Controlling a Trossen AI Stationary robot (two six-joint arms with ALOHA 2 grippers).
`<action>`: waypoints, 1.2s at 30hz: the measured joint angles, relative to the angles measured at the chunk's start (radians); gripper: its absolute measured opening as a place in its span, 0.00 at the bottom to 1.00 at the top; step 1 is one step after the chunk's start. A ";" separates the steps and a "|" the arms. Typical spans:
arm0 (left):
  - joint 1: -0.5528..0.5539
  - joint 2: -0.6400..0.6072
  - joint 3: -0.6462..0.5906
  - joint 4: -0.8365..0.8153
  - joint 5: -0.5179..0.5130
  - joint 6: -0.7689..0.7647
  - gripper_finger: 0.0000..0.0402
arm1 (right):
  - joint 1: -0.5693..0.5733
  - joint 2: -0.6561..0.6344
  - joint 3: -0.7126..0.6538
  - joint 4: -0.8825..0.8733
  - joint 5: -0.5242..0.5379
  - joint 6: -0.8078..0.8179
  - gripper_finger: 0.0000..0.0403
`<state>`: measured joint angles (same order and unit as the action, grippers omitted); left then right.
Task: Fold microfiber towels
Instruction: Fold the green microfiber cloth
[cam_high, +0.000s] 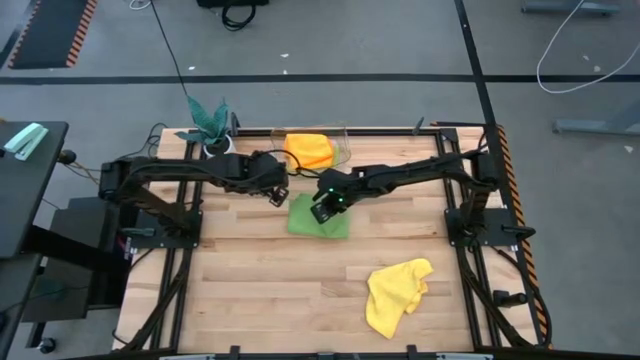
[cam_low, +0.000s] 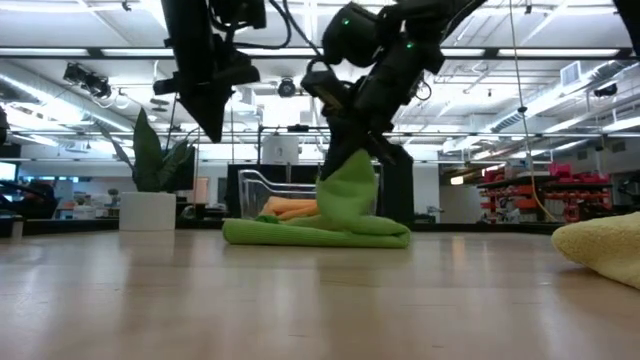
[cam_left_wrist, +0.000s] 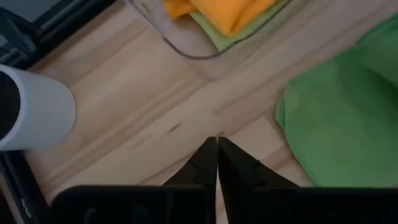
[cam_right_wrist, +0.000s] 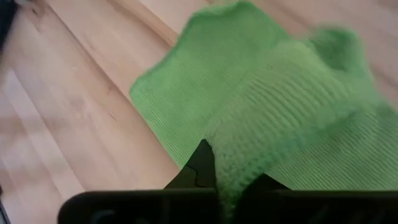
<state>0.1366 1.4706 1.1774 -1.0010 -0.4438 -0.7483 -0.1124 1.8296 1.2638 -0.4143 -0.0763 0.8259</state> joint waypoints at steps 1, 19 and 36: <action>0.000 -0.008 -0.001 -0.009 0.001 0.000 0.04 | -0.004 0.012 0.007 -0.004 -0.007 -0.002 0.00; 0.000 -0.032 -0.006 -0.011 -0.020 0.000 0.05 | -0.003 0.097 0.025 0.111 -0.084 -0.017 0.03; -0.001 -0.032 -0.006 -0.004 -0.020 -0.006 0.06 | -0.026 0.097 0.025 0.193 -0.169 -0.047 0.34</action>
<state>0.1352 1.4387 1.1709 -1.0046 -0.4641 -0.7546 -0.1379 1.9263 1.2888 -0.2215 -0.2448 0.7793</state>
